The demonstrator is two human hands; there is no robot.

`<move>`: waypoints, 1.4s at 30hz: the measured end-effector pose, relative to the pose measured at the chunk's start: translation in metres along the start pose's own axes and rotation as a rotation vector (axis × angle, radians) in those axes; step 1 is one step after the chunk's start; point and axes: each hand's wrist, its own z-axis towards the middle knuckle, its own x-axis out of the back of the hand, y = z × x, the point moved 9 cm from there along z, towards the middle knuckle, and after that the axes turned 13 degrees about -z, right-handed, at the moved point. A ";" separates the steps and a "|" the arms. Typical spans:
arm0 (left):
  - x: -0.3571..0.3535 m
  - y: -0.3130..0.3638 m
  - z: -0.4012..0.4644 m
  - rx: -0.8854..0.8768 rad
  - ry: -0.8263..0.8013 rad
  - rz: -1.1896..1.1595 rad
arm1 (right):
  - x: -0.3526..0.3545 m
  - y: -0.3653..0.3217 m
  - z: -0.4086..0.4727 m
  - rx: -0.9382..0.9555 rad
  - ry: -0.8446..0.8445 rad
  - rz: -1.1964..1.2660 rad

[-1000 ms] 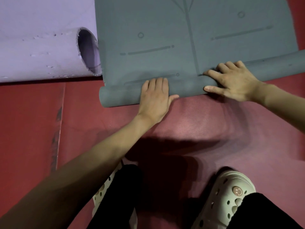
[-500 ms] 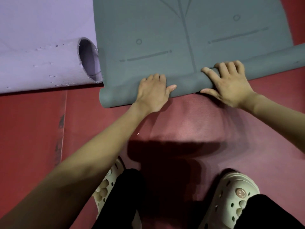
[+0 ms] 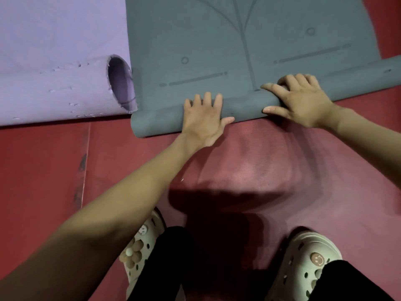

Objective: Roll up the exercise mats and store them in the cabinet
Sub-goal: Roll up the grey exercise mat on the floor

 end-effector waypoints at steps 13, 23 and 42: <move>0.010 -0.016 0.023 -0.055 0.021 -0.129 | -0.006 0.007 0.011 0.018 -0.017 -0.160; 0.020 0.003 0.008 -0.106 0.036 -0.119 | 0.011 0.008 0.007 0.185 -0.183 -0.168; -0.012 0.044 -0.091 -0.219 0.128 -0.017 | -0.011 -0.033 -0.063 0.252 -0.532 0.152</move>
